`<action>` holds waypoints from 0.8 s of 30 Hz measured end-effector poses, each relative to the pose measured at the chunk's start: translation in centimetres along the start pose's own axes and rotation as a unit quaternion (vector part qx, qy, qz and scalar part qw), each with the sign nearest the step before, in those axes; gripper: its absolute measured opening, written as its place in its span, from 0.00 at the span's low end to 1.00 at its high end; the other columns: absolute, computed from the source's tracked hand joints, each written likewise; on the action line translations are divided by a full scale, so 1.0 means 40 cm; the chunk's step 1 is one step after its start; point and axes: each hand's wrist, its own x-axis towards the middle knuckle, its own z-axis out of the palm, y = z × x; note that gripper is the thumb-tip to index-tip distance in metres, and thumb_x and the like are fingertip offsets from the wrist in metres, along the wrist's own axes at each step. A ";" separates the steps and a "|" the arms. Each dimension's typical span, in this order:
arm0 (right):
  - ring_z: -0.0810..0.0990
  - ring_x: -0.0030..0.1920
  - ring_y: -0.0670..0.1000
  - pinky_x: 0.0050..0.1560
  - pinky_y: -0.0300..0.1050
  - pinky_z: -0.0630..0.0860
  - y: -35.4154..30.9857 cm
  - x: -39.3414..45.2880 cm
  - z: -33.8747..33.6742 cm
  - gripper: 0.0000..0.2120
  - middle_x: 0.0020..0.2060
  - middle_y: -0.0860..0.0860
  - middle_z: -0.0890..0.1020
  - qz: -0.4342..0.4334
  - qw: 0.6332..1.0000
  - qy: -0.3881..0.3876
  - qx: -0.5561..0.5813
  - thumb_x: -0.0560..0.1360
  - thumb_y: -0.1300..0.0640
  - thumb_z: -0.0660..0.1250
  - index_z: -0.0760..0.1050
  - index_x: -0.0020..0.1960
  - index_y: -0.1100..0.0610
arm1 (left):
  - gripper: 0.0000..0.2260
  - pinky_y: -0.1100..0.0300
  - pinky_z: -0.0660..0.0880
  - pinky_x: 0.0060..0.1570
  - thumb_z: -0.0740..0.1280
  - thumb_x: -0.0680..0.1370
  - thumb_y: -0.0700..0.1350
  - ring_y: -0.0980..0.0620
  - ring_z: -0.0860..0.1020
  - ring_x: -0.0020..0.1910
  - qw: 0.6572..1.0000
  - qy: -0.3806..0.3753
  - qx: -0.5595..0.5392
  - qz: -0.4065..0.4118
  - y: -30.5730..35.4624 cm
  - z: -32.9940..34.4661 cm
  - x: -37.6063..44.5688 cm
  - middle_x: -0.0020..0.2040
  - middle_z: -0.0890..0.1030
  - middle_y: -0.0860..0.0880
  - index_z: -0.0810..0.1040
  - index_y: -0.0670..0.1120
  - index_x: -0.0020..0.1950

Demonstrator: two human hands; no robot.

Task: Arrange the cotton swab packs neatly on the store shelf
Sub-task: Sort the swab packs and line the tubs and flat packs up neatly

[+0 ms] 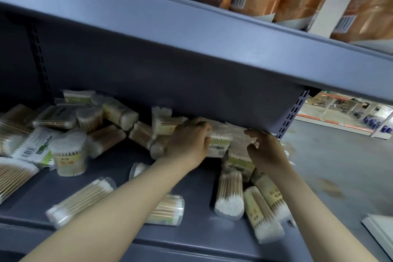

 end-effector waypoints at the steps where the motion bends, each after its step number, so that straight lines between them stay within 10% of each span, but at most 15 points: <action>1: 0.71 0.63 0.56 0.61 0.44 0.67 0.004 0.005 0.001 0.22 0.65 0.54 0.74 0.000 1.000 -0.010 -0.005 0.73 0.66 0.59 0.71 0.66 0.55 | 0.14 0.56 0.64 0.61 0.58 0.80 0.49 0.49 0.66 0.64 1.000 0.003 0.031 0.004 0.003 0.013 0.004 0.64 0.70 0.52 0.71 0.50 0.65; 15: 0.63 0.69 0.54 0.67 0.46 0.61 0.017 0.040 0.048 0.20 0.68 0.51 0.68 -0.043 0.995 -0.065 -0.060 0.77 0.62 0.58 0.68 0.68 0.52 | 0.09 0.46 0.42 0.67 0.61 0.79 0.47 0.47 0.40 0.74 0.990 -0.003 0.128 0.054 0.010 0.061 0.046 0.76 0.47 0.53 0.72 0.50 0.59; 24: 0.57 0.74 0.54 0.71 0.45 0.54 0.034 0.049 0.080 0.20 0.72 0.53 0.63 -0.059 0.991 -0.106 -0.060 0.80 0.53 0.50 0.66 0.69 0.55 | 0.11 0.55 0.52 0.54 0.69 0.73 0.48 0.48 0.59 0.62 0.982 0.075 0.116 0.129 -0.017 0.054 0.083 0.62 0.69 0.51 0.78 0.48 0.53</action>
